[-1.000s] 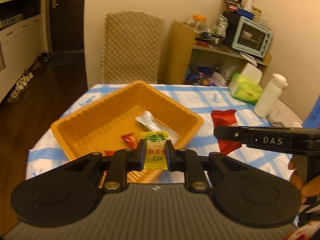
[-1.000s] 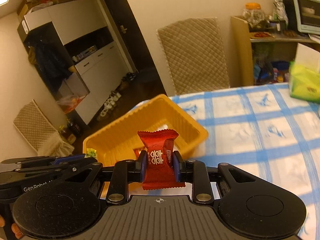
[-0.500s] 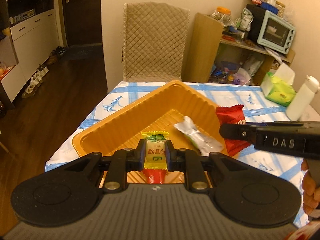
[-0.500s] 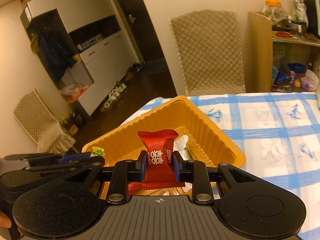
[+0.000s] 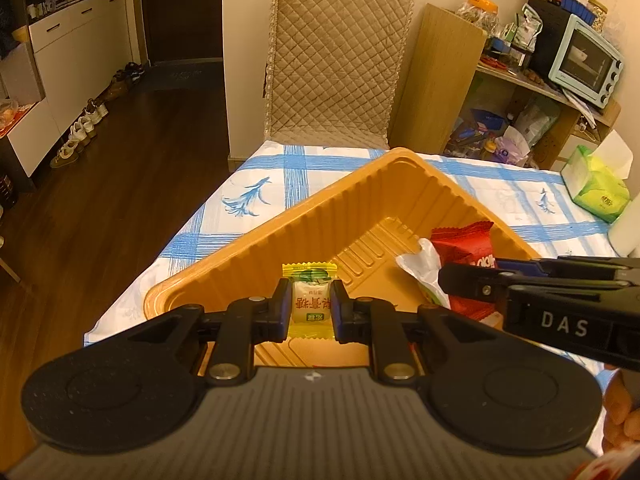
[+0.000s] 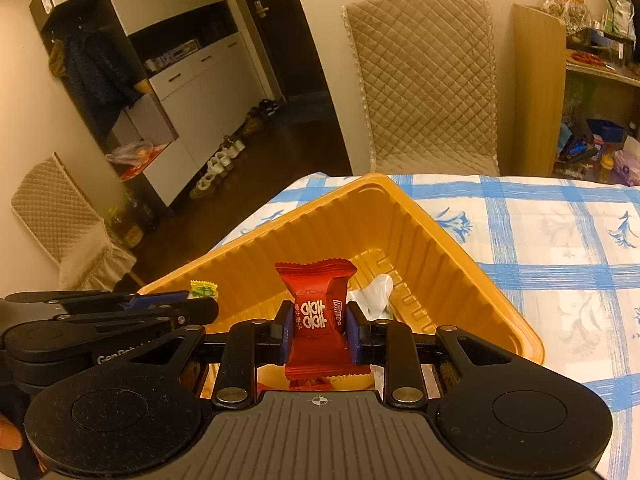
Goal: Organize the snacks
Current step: 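Carry the red packet and yellow candy over the orange basket, then open both grippers to drop the snacks into the orange basket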
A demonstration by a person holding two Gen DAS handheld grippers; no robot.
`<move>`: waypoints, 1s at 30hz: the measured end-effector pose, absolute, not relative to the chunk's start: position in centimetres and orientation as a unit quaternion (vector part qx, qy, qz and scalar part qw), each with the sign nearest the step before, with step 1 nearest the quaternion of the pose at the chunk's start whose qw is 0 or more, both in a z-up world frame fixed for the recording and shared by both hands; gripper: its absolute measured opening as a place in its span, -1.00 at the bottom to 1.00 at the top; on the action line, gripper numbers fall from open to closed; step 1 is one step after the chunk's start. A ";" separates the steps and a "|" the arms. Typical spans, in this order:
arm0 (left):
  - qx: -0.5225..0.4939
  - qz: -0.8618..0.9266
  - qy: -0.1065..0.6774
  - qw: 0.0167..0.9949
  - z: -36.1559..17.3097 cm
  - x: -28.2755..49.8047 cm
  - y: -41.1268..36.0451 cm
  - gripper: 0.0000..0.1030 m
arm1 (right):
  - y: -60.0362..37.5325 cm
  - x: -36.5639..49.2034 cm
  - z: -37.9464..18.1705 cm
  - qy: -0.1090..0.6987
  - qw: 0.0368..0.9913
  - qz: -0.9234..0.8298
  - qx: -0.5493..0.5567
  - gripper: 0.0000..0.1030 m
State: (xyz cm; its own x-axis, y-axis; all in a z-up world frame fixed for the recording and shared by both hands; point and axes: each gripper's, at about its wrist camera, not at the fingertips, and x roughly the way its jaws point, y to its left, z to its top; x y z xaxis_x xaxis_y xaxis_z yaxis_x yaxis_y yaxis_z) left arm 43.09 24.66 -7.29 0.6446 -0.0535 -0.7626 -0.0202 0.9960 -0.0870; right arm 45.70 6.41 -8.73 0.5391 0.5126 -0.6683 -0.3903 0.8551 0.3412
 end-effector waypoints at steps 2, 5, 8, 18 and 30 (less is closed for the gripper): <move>-0.046 -0.008 0.425 0.904 -7.6 43.3 24.8 -0.65 | 6.5 45.9 -8.8 0.405 0.874 0.258 0.074 -0.47; -0.057 -0.006 0.431 0.901 -7.9 43.5 25.2 -0.65 | 6.6 46.2 -8.9 0.407 0.873 0.257 0.075 -0.47; -0.057 -0.005 0.432 0.900 -8.0 43.3 25.4 -0.65 | 6.6 46.2 -8.9 0.408 0.873 0.255 0.075 -0.47; -0.061 -0.010 0.431 0.900 -7.7 42.7 25.7 -0.64 | 7.0 46.6 -8.9 0.408 0.874 0.253 0.077 -0.47; -0.069 -0.008 0.423 0.904 -6.8 41.8 25.9 -0.30 | 7.0 47.6 -7.2 0.392 0.875 0.264 0.107 -0.16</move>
State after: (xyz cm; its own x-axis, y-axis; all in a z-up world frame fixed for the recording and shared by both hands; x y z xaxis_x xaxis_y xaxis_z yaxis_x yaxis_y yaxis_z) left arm 41.85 25.87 -6.82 0.6424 -0.0736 -0.7629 -0.0429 0.9904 -0.1317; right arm 47.60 7.01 -7.24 0.5529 0.5464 -0.6290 -0.3789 0.8373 0.3942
